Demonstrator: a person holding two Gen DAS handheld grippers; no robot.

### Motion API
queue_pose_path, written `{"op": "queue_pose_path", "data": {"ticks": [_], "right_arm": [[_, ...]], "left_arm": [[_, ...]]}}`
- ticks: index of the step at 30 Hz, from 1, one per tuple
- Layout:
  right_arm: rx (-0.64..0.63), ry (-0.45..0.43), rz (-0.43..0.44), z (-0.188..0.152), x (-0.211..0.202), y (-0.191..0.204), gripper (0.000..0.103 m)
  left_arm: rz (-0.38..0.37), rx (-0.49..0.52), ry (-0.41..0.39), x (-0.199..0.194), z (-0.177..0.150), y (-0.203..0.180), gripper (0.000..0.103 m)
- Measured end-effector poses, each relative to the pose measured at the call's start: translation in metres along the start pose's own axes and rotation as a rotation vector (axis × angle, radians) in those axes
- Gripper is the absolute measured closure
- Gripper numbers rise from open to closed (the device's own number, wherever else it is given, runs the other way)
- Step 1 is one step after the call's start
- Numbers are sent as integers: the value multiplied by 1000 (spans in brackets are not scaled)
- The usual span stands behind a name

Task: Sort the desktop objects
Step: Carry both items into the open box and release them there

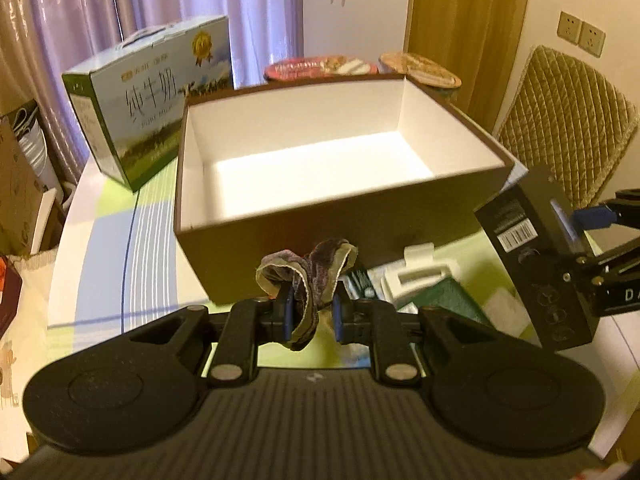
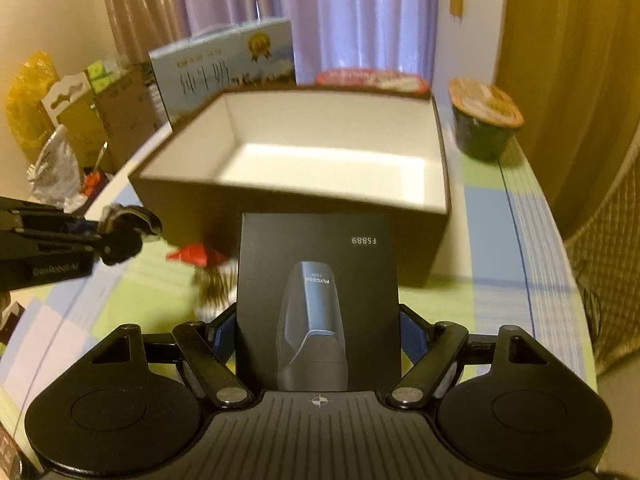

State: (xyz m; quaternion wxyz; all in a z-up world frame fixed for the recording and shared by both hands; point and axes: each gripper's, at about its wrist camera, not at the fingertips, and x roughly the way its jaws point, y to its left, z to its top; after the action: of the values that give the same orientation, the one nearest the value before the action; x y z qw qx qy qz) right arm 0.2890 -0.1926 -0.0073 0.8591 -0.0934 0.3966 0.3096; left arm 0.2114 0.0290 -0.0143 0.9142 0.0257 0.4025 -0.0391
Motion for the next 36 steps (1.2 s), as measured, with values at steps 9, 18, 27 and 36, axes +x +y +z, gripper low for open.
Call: {"op": "queue_pose_path", "data": {"ticks": [9,18,27,36], "right_arm": [[-8,-76,15,58,16,-7,27],[23,-105,27,116,52,-26,27],[61,-43,11,145,116,-38,27],[107,124,-1,138,172,-48,27]], "left_arm": [[7,-21,-36,19,41,7,88],[-6,-56,-52,52,89,23,87],[-47,-107,35,119,121,35,87],[-57,-225,257,185,105,43,85]]}}
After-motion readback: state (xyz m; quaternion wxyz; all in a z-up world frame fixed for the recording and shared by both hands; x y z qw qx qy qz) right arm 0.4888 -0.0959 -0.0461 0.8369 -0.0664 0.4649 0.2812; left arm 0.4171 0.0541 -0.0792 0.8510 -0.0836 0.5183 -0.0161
